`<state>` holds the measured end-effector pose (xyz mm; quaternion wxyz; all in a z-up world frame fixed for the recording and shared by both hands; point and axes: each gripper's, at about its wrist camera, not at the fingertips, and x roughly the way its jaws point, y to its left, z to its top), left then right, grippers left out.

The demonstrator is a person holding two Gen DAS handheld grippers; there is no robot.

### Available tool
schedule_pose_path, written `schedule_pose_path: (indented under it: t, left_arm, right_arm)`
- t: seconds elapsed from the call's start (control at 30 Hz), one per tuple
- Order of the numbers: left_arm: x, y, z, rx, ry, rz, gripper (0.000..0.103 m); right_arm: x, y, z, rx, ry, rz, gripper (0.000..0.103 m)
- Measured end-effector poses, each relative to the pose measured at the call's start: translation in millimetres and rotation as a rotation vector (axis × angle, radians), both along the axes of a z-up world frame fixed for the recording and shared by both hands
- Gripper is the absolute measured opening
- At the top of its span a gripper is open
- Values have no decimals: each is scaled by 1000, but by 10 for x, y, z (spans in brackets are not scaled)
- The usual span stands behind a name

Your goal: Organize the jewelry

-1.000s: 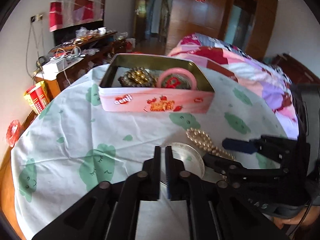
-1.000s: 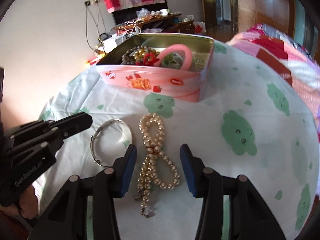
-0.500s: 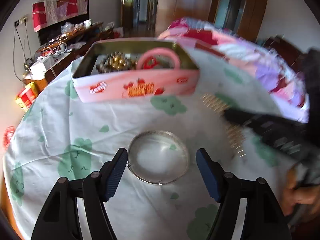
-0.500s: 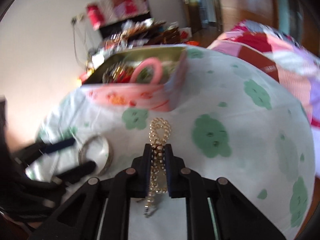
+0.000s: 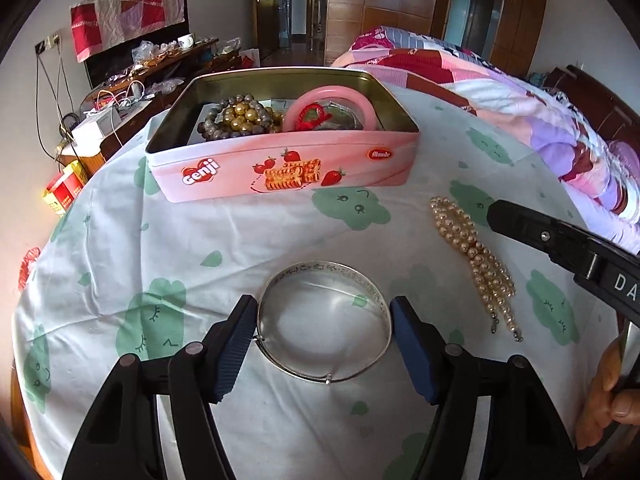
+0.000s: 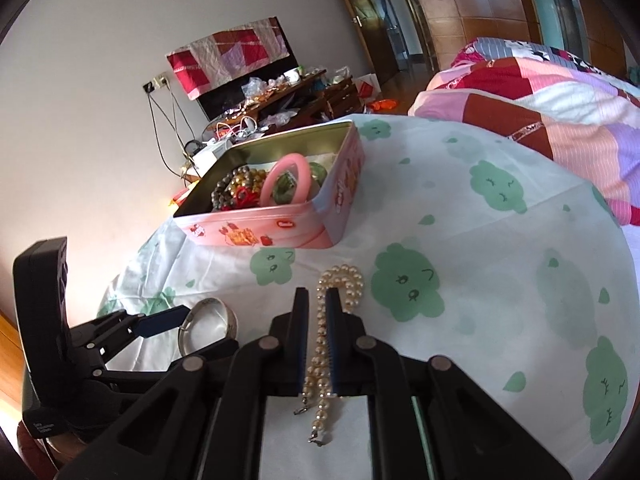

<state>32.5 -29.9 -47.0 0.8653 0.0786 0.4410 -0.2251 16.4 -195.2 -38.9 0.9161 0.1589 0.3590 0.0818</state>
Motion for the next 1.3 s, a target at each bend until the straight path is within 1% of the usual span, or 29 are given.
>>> schedule_pose_path:
  t: [0.1, 0.13, 0.17, 0.2, 0.23, 0.27, 0.33, 0.4, 0.47, 0.5, 0.53, 0.57, 0.6, 0.63, 0.67, 0.77, 0.87, 0.97, 1.13, 1.3]
  left_arm:
    - [-14, 96, 65, -45, -26, 33, 68]
    - [-24, 118, 90, -62, -35, 37, 68]
    - [-51, 174, 134, -94, -55, 45, 68]
    - [-71, 205, 168, -114, -73, 53, 68]
    - [-85, 223, 188, -130, -86, 60, 68]
    - [-100, 252, 211, -149, -99, 67, 68]
    - [-125, 324, 263, -196, -126, 89, 68]
    - [-135, 377, 291, -224, -143, 112, 68]
    - [-106, 413, 309, -240, -148, 130, 68]
    - [-92, 422, 307, -243, -145, 135, 68]
    - [-82, 428, 305, -244, -142, 139, 68]
    - [-72, 439, 303, -244, -141, 145, 68]
    - [-59, 450, 302, -245, -139, 150, 68]
    - [-49, 455, 305, -247, -138, 151, 68]
    - [-44, 462, 310, -247, -142, 152, 68]
    - [-64, 490, 326, -245, -159, 159, 68]
    - [-53, 539, 368, -264, -171, 169, 68]
    - [-13, 583, 423, -286, -184, 180, 68]
    - [65, 593, 512, -305, -216, 193, 68]
    - [259, 520, 613, -297, -265, 196, 68]
  right_arm:
    - [-29, -24, 15, 4, -14, -13, 12]
    - [-38, -39, 19, 7, -18, -20, 16]
    - [-41, -57, 17, 13, -17, -26, 32]
    - [-35, -71, 9, 17, -6, -33, 45]
    - [-22, -71, 0, 14, 7, -35, 65]
    - [-15, -56, 2, 6, 9, -31, 67]
    - [25, 28, 17, -45, 14, 2, 67]
    - [114, 125, -18, -111, 56, 26, 66]
    - [239, 204, -112, -149, 123, 46, 64]
    - [279, 228, -148, -158, 146, 56, 64]
    - [300, 270, -159, -189, 153, 61, 62]
    - [308, 315, -152, -217, 156, 72, 51]
    - [315, 367, -150, -264, 163, 74, 45]
    - [309, 401, -148, -310, 167, 66, 25]
    - [304, 410, -143, -321, 170, 70, 18]
    - [271, 324, -128, -276, 168, 67, 17]
    - [212, 206, -104, -173, 149, 54, 16]
    - [150, 129, -17, -85, 102, 37, 16]
    - [100, 46, 357, -27, -5, 21, 16]
    - [275, 36, 689, 13, -114, 20, 16]
